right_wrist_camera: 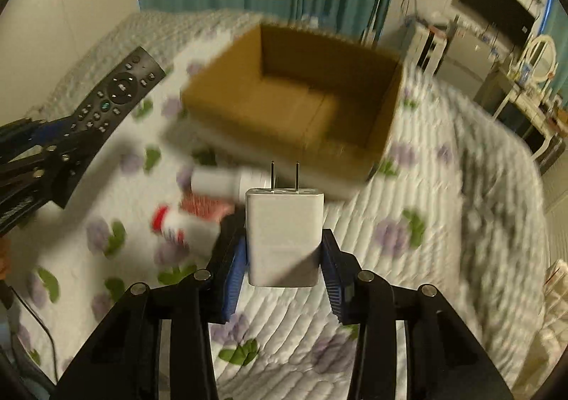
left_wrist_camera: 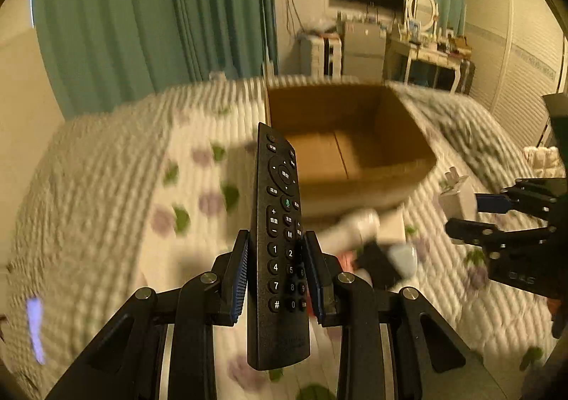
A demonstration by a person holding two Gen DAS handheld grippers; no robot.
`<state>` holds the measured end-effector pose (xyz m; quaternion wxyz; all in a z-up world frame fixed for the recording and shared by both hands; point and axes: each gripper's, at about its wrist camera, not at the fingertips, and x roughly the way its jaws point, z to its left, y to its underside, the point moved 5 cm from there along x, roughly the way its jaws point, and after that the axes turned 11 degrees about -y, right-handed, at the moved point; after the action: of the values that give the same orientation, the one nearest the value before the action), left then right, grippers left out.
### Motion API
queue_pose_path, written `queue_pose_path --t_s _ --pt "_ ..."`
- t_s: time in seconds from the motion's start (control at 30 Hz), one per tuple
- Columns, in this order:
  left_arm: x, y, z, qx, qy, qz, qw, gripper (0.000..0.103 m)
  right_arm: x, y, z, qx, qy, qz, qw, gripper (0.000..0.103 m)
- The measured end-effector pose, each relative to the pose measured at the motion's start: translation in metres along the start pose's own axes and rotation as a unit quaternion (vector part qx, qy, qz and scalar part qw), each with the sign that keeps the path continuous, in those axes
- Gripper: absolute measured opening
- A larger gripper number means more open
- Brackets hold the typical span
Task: Organize rigid objects
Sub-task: 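Lower the remote and charger into the box and open both tools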
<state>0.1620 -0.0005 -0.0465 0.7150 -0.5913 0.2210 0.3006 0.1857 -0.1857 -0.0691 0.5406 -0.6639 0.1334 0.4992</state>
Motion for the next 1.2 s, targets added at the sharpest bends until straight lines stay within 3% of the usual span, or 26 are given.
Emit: queue_pose_path --t_s 0.27,0.4,0.57,0.73,0.87,0.9,0.93,0.97,1.2 --pt "0.014 -0.093 -0.005 -0.013 0.024 -0.035 0.999 0.03 -0.019 -0.092 -0.023 -0.007 0.019 -0.051 0.999 0.04" --pt "0.057 -0.117 -0.022 -0.018 0.037 -0.009 0.9991 0.03 0.002 -0.118 -0.045 0.005 0.022 -0.052 0.998 0.04" --pt "0.13 -0.111 -0.048 -0.012 0.034 0.041 0.9985 0.03 0.04 -0.124 -0.071 0.023 0.017 -0.037 0.999 0.04" --pt "0.163 -0.085 -0.067 0.006 0.017 0.061 0.998 0.03 0.073 -0.111 -0.091 0.037 0.004 -0.022 0.999 0.04" --pt "0.168 -0.082 -0.073 0.011 0.02 0.063 0.9978 0.033 0.087 -0.105 -0.1 0.046 -0.003 -0.017 0.999 0.04" --pt "0.165 -0.085 -0.073 0.013 0.016 0.053 0.9984 0.042 0.088 -0.105 -0.1 0.047 -0.005 -0.018 0.999 0.04" --pt "0.162 -0.089 -0.073 0.014 0.012 0.048 0.9987 0.057 0.088 -0.106 -0.101 0.048 -0.006 -0.019 0.999 0.04" --pt "0.158 -0.094 -0.071 0.015 0.009 0.041 0.999 0.062 0.087 -0.107 -0.101 0.047 -0.007 -0.019 0.999 0.04" --pt "0.127 -0.111 -0.044 -0.005 0.005 0.005 1.0 0.062 0.104 -0.107 -0.085 0.039 -0.009 0.003 0.999 0.04"
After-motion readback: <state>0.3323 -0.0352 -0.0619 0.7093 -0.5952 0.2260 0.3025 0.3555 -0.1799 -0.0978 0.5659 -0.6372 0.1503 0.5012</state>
